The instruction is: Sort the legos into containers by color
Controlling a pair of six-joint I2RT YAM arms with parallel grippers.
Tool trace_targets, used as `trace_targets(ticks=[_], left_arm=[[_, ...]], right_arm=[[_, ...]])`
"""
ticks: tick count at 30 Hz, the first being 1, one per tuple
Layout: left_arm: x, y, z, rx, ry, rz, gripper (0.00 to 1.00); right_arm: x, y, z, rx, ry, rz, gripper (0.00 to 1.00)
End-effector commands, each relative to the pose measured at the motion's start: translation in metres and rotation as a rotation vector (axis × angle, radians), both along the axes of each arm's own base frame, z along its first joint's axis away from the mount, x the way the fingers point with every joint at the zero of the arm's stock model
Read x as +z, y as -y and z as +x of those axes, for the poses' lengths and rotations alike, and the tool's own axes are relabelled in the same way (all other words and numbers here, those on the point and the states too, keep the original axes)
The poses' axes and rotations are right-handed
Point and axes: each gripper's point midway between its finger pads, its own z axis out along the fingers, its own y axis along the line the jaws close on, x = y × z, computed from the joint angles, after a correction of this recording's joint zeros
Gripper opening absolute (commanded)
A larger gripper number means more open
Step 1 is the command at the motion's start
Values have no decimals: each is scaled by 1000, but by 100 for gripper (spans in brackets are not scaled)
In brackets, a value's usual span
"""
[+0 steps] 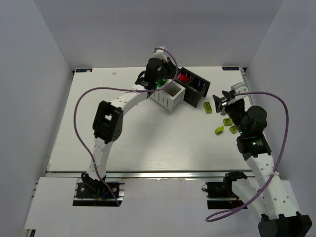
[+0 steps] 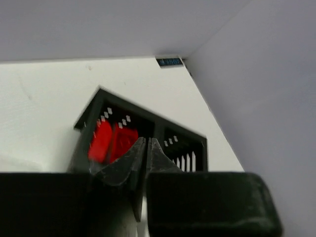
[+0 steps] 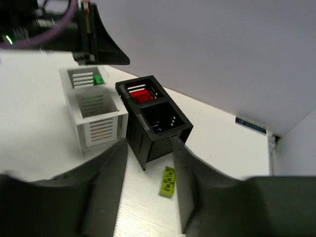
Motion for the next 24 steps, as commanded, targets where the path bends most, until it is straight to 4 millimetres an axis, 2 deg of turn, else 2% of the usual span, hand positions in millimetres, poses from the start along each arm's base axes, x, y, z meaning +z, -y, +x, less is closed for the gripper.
trace_targets(ticks=[1, 2, 3, 4, 5, 6, 7, 8, 9, 10, 11, 12, 13, 14, 15, 17, 20, 24], left_arm=[[101, -20, -64, -101, 120, -27, 16], [97, -23, -78, -132, 106, -17, 20], [89, -36, -100, -138, 67, 13, 26], [81, -43, -111, -138, 40, 31, 43], [73, -51, -121, -133, 15, 54, 51], [84, -65, -139, -128, 23, 73, 59], [53, -76, -152, -122, -32, 122, 71], [43, -85, -161, -113, -42, 162, 75], [38, -94, -168, -98, -39, 183, 79], [30, -107, -185, -94, -42, 198, 84], [36, -111, -189, -73, -17, 161, 94], [43, -116, -195, -58, 7, 121, 98], [51, -117, -209, -91, 40, 88, 98], [59, -115, -214, -125, 81, 106, 98], [64, -116, -216, -130, 76, 120, 98], [83, -122, -222, -126, 100, 126, 98], [100, -134, -234, -107, 177, 120, 98], [112, -156, -234, -10, 231, 159, 98]], right_arm=[[-5, -23, -10, 160, 27, -105, 52], [-11, -25, -12, 181, 11, -125, 57], [-14, -29, -13, 210, 12, -151, 69], [-14, -30, -13, 217, 11, -159, 73], [-17, -29, -12, 219, -3, -165, 77], [-22, -30, -9, 224, -20, -174, 80], [-26, -31, -7, 228, -34, -180, 85], [-26, -30, -5, 229, -42, -186, 87], [-38, -31, 0, 237, -87, -194, 88], [-43, -31, 3, 244, -102, -206, 88], [-44, -31, 6, 249, -114, -215, 88], [-62, -34, 8, 275, -181, -226, 87], [-69, -34, 11, 284, -207, -242, 85], [-67, -33, 15, 283, -224, -246, 83], [-85, -31, 18, 286, -304, -248, 78], [-94, -28, 28, 280, -358, -258, 72], [-109, -15, 36, 225, -441, -247, 61], [-122, 14, 47, 97, -507, -261, 62]])
